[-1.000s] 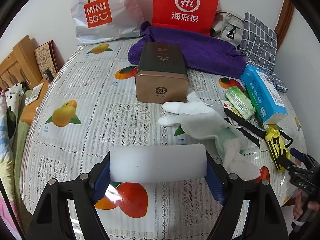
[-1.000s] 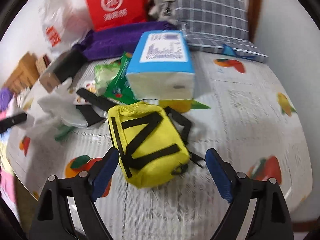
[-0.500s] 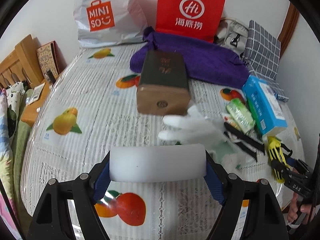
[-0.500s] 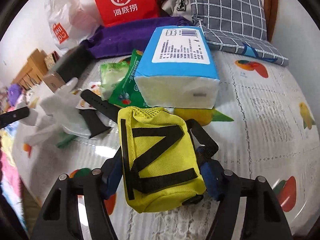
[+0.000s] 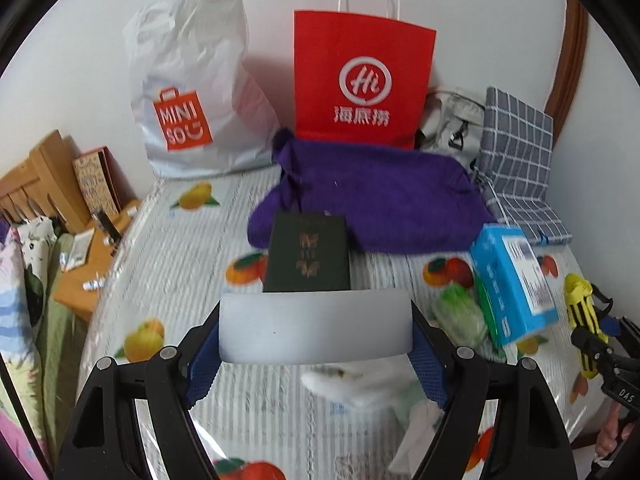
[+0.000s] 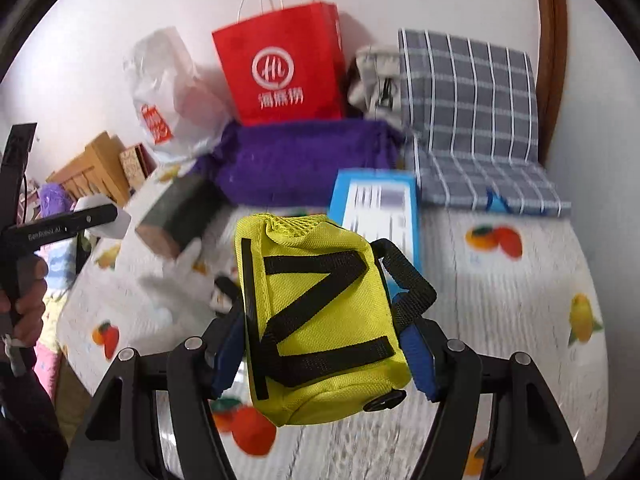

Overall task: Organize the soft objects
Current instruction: 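Place the sponge on the purple towel with the left tool while the right places the pouch beside it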

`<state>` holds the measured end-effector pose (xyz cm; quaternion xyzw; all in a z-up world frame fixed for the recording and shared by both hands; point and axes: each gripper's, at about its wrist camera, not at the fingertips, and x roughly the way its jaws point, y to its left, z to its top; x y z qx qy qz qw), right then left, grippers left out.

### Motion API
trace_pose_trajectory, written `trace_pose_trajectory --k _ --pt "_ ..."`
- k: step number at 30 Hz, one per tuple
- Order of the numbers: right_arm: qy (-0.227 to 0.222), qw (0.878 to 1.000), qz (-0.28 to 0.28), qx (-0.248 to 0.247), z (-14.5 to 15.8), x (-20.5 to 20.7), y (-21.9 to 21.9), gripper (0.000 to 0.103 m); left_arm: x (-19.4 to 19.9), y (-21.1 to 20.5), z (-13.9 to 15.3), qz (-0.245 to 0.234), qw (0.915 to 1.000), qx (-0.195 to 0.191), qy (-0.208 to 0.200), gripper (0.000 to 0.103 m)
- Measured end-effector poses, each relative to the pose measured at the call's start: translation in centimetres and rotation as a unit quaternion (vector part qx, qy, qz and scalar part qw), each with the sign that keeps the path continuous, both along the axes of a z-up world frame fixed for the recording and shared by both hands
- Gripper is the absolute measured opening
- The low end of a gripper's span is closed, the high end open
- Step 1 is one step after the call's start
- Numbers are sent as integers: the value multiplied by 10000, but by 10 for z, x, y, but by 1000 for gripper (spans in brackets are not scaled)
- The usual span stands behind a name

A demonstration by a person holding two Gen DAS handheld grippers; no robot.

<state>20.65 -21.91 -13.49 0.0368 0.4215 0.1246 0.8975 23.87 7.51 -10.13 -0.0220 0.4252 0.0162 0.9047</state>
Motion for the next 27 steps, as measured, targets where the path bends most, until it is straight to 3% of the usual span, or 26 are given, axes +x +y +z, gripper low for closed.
trace_pose_trajectory --k 11,27 --pt "-310 9995 -67 63 35 70 18 68 42 -1 29 2 9995 -84 -297 80" --pt "-309 9992 -41 236 46 149 25 68 101 -22 38 -214 9989 29 -410 80"
